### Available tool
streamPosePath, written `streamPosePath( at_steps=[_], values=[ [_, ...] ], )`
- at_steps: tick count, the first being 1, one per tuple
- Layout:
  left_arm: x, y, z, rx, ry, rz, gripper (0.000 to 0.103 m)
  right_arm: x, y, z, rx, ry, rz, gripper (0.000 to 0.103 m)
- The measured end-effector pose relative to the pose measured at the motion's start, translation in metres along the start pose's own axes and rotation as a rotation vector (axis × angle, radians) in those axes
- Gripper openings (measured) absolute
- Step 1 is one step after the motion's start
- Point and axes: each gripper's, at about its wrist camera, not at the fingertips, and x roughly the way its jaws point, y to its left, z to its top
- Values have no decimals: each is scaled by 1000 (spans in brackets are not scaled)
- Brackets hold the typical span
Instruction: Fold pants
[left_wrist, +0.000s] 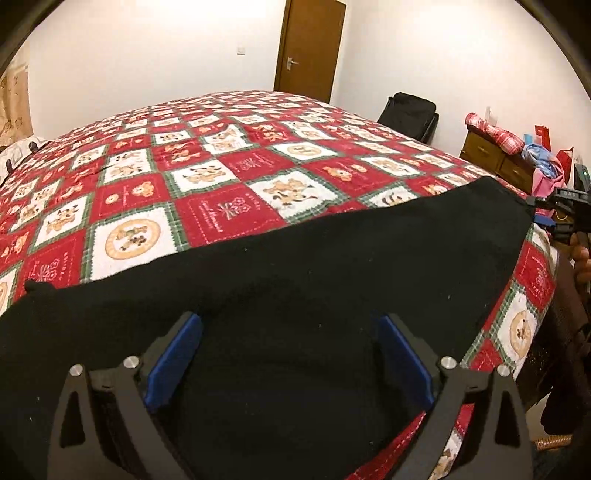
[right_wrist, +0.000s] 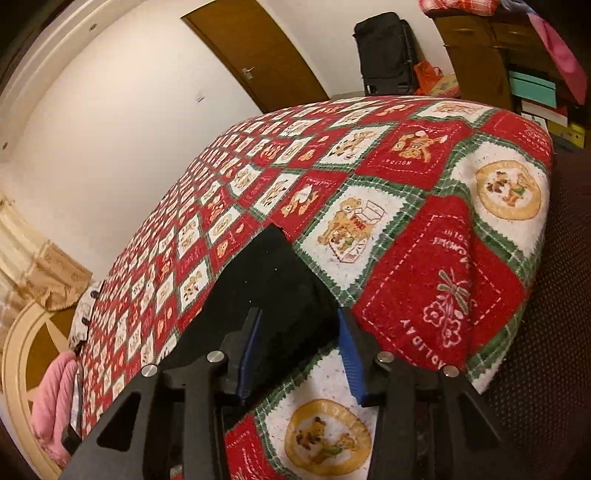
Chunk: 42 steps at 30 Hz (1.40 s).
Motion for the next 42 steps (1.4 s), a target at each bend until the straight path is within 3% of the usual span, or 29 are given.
streamPosePath(
  at_steps=[2,5,10,24,31,42],
  values=[
    [3,-3,0,12,7,18,101,8,1,-1,-9,-8,44,42],
    [5,-11,0,46,29,62,101,20,-2,0,-15,-32,19,22],
    [5,-10,-1,42,27,63,102,17,-13,5,45,-38,98,20],
    [6,-13,-2,60,39,72,103,11,-5,4,-7,-83,79,15],
    [-4,0,-1,-26,35,28,103,2,24,-1,-139,-136,73,15],
    [-29,36,-10,-111,45,51,103,-15,126,-48,-502,-179,175,15]
  ],
)
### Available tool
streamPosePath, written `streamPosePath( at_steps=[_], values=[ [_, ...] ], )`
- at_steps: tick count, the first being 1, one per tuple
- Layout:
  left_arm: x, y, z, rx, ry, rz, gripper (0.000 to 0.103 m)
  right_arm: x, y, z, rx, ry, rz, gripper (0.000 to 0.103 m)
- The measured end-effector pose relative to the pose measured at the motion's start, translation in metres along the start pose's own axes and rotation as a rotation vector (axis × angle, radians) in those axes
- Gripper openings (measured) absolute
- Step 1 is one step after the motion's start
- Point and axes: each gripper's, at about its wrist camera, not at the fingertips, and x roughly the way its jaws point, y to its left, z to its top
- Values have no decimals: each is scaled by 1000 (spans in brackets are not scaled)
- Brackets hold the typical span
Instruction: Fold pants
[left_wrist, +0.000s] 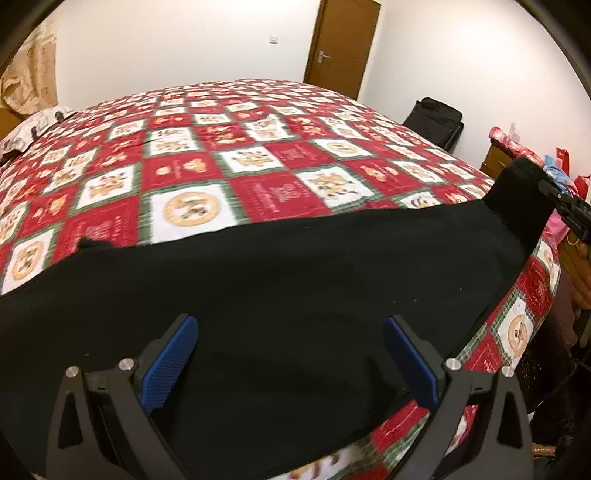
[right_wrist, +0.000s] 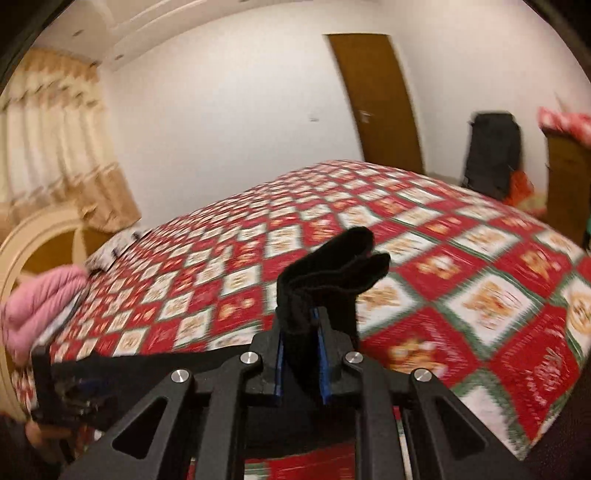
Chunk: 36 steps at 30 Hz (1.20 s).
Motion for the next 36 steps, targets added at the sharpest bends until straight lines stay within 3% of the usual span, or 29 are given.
streamPosePath(
  at_steps=[11,36],
  values=[
    [-17,28,-11,-46,-8,34,103,28,66,-18,-99,73,99,14],
    [-32,46,-19,-95,-41,52,103,72,181,-72,-346,248,197,14]
  ],
)
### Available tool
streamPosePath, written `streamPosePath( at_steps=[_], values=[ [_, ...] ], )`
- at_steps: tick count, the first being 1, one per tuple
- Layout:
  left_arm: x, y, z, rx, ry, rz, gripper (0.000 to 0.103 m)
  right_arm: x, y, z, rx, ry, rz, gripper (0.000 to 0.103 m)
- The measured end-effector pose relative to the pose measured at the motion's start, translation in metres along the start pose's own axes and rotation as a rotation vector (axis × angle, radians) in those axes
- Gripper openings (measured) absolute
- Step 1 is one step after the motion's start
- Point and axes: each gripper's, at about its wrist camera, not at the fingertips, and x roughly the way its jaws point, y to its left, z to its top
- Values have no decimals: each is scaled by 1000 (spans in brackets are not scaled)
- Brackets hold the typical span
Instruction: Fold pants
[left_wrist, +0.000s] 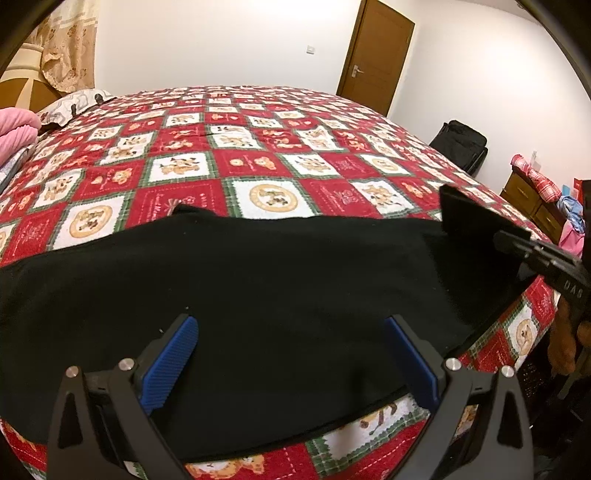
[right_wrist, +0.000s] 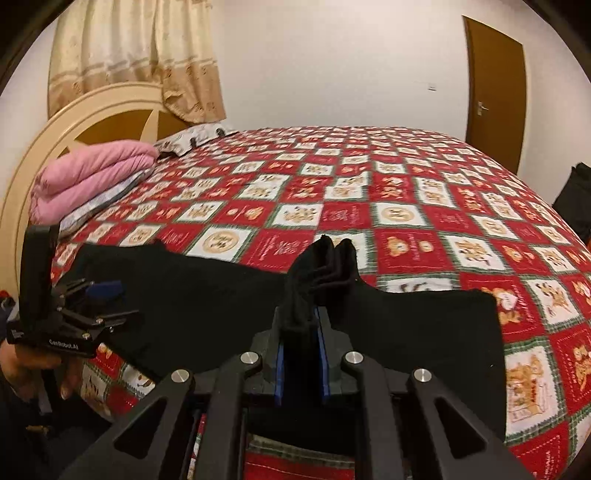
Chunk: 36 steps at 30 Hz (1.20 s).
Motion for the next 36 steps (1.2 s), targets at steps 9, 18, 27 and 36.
streamPosePath(
  at_steps=[9,18,27,36],
  values=[
    [0,0,-3,-10,3,-4,103,22,25,-8,-68,54,5,14],
    [0,-4,-4,-8,-1,-8,103,36,54,-19,-154,87,33,14],
    [1,-2,-5,-21,-1,-7,103,57,64,-27,-198,182,32,22],
    [-3,-35,14,77,-17,-35,103,10,28,-19,-130,127,77,57]
  ],
)
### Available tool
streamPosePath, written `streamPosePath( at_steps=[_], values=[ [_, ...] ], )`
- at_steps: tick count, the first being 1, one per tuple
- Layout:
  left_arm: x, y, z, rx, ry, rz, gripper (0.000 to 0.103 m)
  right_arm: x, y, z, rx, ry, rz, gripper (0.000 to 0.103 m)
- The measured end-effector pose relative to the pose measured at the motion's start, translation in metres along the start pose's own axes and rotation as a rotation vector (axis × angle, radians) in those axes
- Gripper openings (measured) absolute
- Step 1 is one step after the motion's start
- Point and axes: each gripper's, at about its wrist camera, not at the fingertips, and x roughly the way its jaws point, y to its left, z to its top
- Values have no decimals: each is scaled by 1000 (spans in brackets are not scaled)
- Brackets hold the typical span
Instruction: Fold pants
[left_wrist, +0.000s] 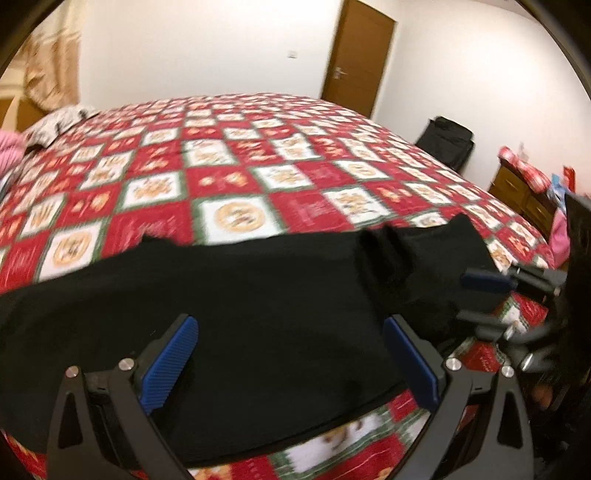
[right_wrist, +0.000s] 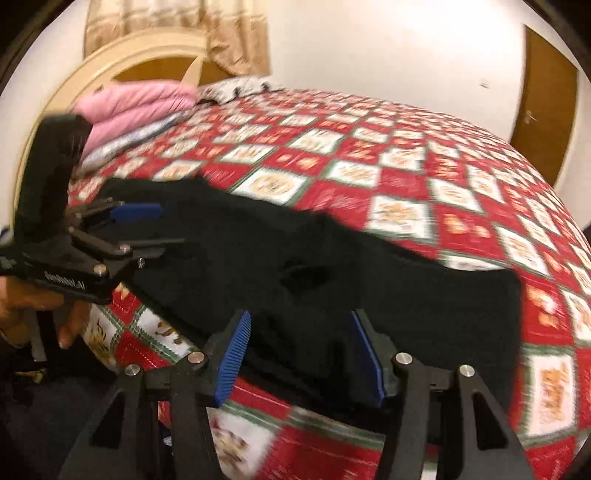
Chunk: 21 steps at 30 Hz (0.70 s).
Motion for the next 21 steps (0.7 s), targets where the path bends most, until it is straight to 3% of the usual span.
streamPosePath(
  at_steps=[3,7,11,14,16,21],
  values=[
    [8,-22,11,63,7,-21,103,-27,-35,-2,75,-64,-54,57],
    [25,-52,27,146,-2,-27,103,-47,-88,-11,209,-130,-193,58],
    [53,-66,40,187,24,40,103,-45,-133,-21,380,-129,-252,58],
    [74,-58,42,204,75,160,103,-35,-142,-20,382,-117,-319,58],
    [79,-48,38,189,102,165,103,-29,-143,-17,354,-112,-357,58],
    [72,-35,33,156,90,147,103,11,-152,-15,342,26,-370,58]
  ],
)
